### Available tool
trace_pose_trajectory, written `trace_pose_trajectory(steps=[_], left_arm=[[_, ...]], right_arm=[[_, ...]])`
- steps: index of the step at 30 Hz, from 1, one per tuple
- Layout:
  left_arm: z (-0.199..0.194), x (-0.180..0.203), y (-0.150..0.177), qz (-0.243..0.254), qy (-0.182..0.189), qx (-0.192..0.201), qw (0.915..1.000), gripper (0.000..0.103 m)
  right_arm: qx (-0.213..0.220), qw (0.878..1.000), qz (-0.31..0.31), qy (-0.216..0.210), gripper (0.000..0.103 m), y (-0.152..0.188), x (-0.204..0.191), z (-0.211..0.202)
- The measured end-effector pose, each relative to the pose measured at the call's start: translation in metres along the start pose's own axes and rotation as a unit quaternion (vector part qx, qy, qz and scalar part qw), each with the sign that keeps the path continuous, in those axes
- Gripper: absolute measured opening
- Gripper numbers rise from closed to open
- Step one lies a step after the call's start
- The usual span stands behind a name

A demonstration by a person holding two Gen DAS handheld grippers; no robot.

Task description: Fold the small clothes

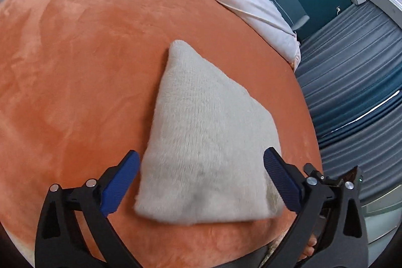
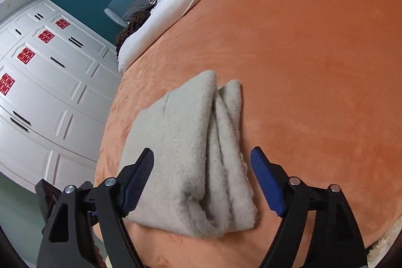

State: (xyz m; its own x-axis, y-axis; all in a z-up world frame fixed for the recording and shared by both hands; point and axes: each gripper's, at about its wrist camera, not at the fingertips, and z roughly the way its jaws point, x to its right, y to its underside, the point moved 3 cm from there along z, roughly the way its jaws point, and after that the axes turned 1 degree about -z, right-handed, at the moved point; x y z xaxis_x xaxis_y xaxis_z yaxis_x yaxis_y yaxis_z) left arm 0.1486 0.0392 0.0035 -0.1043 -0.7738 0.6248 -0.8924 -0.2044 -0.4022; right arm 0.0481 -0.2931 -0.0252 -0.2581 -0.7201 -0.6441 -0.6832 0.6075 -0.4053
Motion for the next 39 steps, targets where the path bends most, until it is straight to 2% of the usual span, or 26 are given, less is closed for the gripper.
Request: trace_pose_trajectory(steps=[2,4,6,7,8,9,10,11,13,15,17,18,19,20,21,23,24,26,27,29,31,32,33,34,36,39], left_arm=[[0.020,-0.002,0.001,-0.005,-0.016,-0.021,0.9996,0.098],[0.038,-0.004,0.004,-0.012,-0.019,-0.043,0.9988,0.097],[0.051,-0.007,0.007,-0.019,-0.015,-0.059,0.9979,0.087],[0.052,-0.007,0.006,-0.016,-0.017,-0.056,0.9982,0.077],[0.049,-0.002,0.003,-0.007,-0.013,-0.050,0.9987,0.071],[0.041,0.004,0.000,0.001,-0.005,-0.040,0.9992,0.059],[0.031,0.013,-0.003,0.012,0.005,-0.028,0.9995,0.053],[0.023,0.020,-0.006,0.025,0.012,-0.016,0.9995,0.052],[0.010,0.035,-0.013,0.053,0.020,0.008,0.9984,0.052],[0.011,0.040,-0.014,0.067,0.021,0.015,0.9974,0.054],[0.036,0.031,-0.008,0.080,-0.011,-0.007,0.9967,0.055],[0.056,0.021,0.000,0.080,-0.040,-0.029,0.9955,0.055],[0.069,0.011,0.008,0.077,-0.065,-0.041,0.9940,0.062],[0.064,0.008,0.012,0.070,-0.056,-0.024,0.9957,0.062],[0.057,0.008,0.012,0.062,-0.052,-0.015,0.9966,0.063],[0.038,0.011,0.010,0.060,-0.062,0.001,0.9962,0.062],[0.026,0.016,0.008,0.068,-0.069,0.018,0.9952,0.061],[0.006,0.029,0.007,0.090,-0.078,0.048,0.9917,0.061],[0.000,0.033,0.009,0.097,-0.081,0.054,0.9905,0.061],[0.006,0.042,0.010,0.104,-0.089,0.045,0.9897,0.061],[0.015,0.042,0.023,0.122,-0.108,0.028,0.9862,0.061],[0.023,0.041,0.027,0.131,-0.126,0.016,0.9832,0.061],[0.031,0.036,0.033,0.140,-0.149,-0.001,0.9788,0.061],[0.037,0.030,0.040,0.143,-0.164,-0.016,0.9759,0.063],[0.041,0.017,0.047,0.124,-0.159,-0.027,0.9792,0.063],[0.037,0.010,0.050,0.105,-0.156,-0.023,0.9819,0.063]], right_arm=[[-0.034,0.999,0.009,0.022,0.085,0.005,0.005,0.036],[-0.065,0.997,0.028,0.024,0.085,0.012,0.004,0.065],[-0.074,0.997,0.033,0.017,0.077,0.015,0.003,0.081],[-0.072,0.997,0.012,0.013,0.052,0.010,-0.006,0.083],[-0.073,0.997,-0.004,0.019,0.040,0.004,-0.013,0.082],[-0.061,0.997,-0.030,0.021,0.037,-0.005,-0.028,0.073],[-0.045,0.998,-0.053,0.010,0.034,-0.014,-0.041,0.064],[-0.024,0.996,-0.082,-0.004,0.033,-0.022,-0.057,0.051],[0.010,0.992,-0.123,-0.017,0.033,-0.035,-0.079,0.028],[0.018,0.992,-0.128,-0.011,0.034,-0.042,-0.072,0.027],[-0.022,0.993,-0.112,0.029,0.037,-0.039,-0.040,0.059],[-0.051,0.992,-0.098,0.054,0.038,-0.034,-0.021,0.076],[-0.077,0.990,-0.083,0.079,0.041,-0.028,-0.004,0.089],[-0.058,0.995,-0.060,0.051,0.044,-0.028,0.004,0.083],[-0.044,0.997,-0.045,0.042,0.044,-0.031,0.004,0.071],[-0.005,0.997,-0.053,0.058,0.044,-0.035,-0.007,0.041],[0.021,0.995,-0.081,0.058,0.043,-0.035,-0.020,0.019],[0.046,0.990,-0.121,0.046,0.037,-0.027,-0.042,-0.007],[0.042,0.989,-0.136,0.042,0.032,-0.021,-0.050,-0.011],[0.014,0.985,-0.166,0.040,0.010,-0.006,-0.062,-0.004],[-0.018,0.974,-0.210,0.077,0.000,0.013,-0.060,0.016],[-0.036,0.969,-0.219,0.105,0.000,0.019,-0.048,0.028],[-0.045,0.970,-0.210,0.114,0.000,0.021,-0.035,0.038],[-0.045,0.975,-0.191,0.102,0.000,0.019,-0.020,0.042],[-0.044,0.984,-0.151,0.083,0.000,0.012,-0.010,0.033],[-0.023,0.976,-0.191,0.101,0.000,0.015,-0.028,0.010]])
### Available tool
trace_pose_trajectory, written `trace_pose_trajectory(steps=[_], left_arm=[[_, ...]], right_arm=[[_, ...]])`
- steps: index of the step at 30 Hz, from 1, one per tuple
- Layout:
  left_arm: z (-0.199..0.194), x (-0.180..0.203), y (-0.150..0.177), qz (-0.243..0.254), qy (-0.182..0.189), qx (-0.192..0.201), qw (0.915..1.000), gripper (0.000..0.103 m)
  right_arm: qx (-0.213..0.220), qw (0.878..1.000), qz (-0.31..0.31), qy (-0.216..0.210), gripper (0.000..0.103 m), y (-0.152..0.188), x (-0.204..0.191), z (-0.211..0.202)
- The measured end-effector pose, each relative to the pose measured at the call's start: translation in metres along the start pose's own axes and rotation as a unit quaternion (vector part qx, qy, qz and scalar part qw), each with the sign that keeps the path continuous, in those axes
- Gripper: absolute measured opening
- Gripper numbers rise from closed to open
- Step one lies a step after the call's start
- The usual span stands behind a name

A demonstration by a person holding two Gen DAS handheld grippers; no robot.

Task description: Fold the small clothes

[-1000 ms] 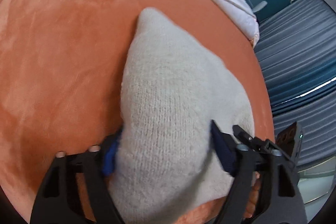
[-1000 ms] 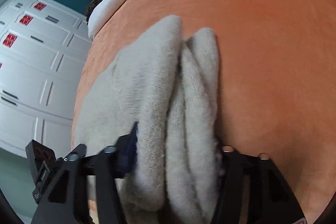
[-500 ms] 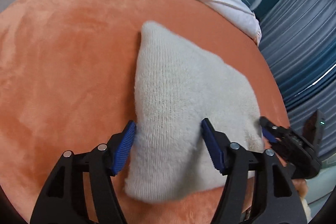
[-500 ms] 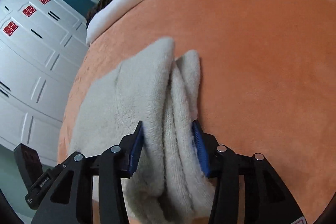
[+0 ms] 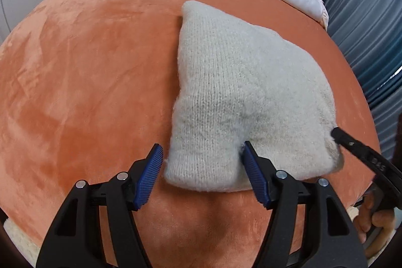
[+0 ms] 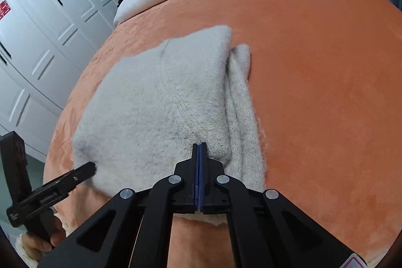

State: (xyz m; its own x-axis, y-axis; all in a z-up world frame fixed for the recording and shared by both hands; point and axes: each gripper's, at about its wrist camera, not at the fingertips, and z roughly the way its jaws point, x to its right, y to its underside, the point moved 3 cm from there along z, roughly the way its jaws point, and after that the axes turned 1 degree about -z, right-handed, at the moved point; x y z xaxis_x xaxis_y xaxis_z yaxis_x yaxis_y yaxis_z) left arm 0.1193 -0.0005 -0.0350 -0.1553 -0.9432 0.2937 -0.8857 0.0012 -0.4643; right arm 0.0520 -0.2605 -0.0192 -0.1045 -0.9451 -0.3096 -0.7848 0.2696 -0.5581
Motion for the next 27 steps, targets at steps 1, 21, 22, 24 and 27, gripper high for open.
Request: trace_pose_trajectory(steps=[1,21,22,24,27], left_arm=[[0.000,0.000,0.000,0.001,-0.003,0.001,1.0000,0.064],[-0.039,0.055,0.064,0.097,-0.104,0.066,0.9876,0.094],[-0.037,0.057,0.069,0.104,-0.113,0.069,0.9858,0.094],[-0.030,0.058,0.079,0.113,-0.127,0.070,0.9830,0.094],[-0.022,0.056,0.091,0.114,-0.137,0.062,0.9820,0.094]], right_arm=[[0.000,1.000,-0.023,0.016,0.000,0.002,-0.004,0.002],[0.069,0.989,0.036,0.128,0.065,0.073,-0.011,-0.049],[0.070,0.988,0.035,0.133,0.065,0.079,-0.008,-0.047],[0.071,0.987,0.029,0.141,0.067,0.089,-0.006,-0.039],[0.059,0.988,0.015,0.141,0.067,0.098,-0.006,-0.025]])
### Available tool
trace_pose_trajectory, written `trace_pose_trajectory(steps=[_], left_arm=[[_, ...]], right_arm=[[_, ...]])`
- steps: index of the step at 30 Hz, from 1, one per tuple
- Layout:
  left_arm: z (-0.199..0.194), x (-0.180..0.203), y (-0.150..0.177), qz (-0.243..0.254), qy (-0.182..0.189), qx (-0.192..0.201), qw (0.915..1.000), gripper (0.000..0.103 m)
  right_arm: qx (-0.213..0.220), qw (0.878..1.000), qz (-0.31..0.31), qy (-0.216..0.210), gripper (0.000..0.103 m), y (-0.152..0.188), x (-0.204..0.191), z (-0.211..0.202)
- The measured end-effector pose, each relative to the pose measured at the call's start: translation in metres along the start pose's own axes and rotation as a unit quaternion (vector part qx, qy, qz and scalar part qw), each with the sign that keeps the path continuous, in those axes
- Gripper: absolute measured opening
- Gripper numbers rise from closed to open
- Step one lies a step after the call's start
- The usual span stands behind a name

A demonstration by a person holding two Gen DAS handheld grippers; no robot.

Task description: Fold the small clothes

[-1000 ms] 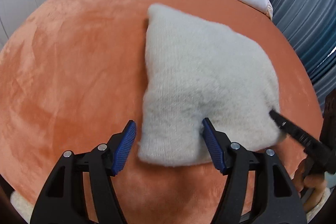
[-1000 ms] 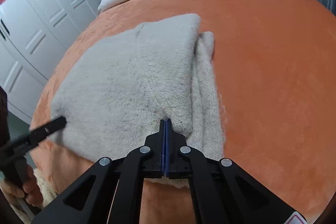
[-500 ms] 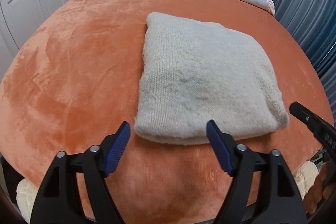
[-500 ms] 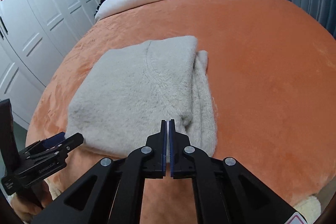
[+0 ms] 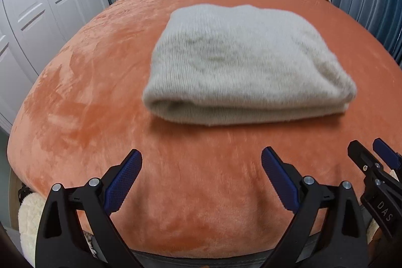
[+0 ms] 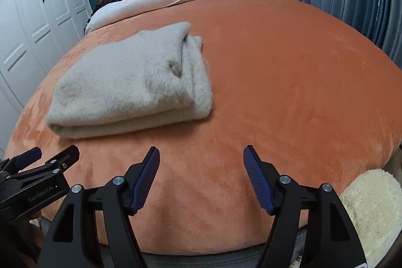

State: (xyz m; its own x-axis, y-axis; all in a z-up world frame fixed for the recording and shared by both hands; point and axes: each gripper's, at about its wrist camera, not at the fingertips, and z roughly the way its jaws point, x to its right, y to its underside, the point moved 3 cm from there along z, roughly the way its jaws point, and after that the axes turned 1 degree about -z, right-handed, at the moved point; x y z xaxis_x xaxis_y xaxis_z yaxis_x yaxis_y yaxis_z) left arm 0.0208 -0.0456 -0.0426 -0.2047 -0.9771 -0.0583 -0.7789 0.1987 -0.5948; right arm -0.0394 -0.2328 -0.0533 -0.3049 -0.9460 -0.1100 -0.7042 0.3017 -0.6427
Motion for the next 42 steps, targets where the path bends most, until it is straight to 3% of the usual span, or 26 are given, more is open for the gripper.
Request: trace_pose_trajectory(steps=[12,42], left_arm=[[0.013,0.003,0.019,0.007,-0.006,0.003,1.0000,0.094],[0.025,-0.006,0.023,-0.018,-0.010,0.040,0.9990,0.098]], right_arm=[[0.000,1.000,-0.028,-0.004,0.073,0.013,-0.015,0.017],[0.006,0.999,-0.036,0.003,0.085,0.024,-0.027,0.029]])
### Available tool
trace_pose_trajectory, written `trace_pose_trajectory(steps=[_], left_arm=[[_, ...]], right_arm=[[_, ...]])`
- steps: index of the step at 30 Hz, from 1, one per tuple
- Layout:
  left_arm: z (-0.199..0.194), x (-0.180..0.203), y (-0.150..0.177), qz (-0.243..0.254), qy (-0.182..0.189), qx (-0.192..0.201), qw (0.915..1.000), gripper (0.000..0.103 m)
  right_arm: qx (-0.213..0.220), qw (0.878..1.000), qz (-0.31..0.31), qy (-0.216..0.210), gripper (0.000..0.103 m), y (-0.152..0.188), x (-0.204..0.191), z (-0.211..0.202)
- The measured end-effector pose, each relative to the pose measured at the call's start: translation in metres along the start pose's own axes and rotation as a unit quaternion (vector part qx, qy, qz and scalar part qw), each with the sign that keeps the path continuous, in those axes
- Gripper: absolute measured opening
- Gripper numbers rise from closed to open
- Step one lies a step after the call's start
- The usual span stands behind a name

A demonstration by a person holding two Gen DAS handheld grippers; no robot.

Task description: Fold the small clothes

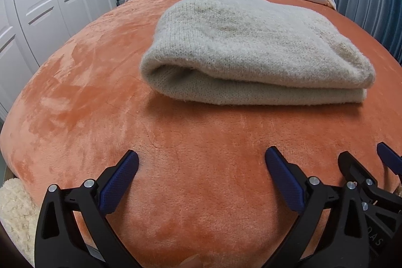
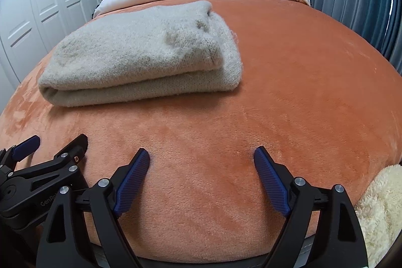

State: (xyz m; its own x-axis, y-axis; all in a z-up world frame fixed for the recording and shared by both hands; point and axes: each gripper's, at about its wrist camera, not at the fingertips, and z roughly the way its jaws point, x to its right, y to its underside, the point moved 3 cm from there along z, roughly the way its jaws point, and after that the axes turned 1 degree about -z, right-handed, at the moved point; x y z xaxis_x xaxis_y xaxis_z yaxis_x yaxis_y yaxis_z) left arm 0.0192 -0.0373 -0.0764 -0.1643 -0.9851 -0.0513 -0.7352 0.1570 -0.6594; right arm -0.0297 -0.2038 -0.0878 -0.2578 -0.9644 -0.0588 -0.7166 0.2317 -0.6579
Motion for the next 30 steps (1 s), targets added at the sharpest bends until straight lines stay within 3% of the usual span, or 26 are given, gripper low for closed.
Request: trace_pose_trajectory(steps=[30], left_arm=[[0.0027,-0.0053,-0.0008,-0.007,0.006,0.001,1.0000,0.098]], right_arm=[[-0.001,1.000,0.000,-0.008,0.088,-0.0025,0.0048,0.0023]])
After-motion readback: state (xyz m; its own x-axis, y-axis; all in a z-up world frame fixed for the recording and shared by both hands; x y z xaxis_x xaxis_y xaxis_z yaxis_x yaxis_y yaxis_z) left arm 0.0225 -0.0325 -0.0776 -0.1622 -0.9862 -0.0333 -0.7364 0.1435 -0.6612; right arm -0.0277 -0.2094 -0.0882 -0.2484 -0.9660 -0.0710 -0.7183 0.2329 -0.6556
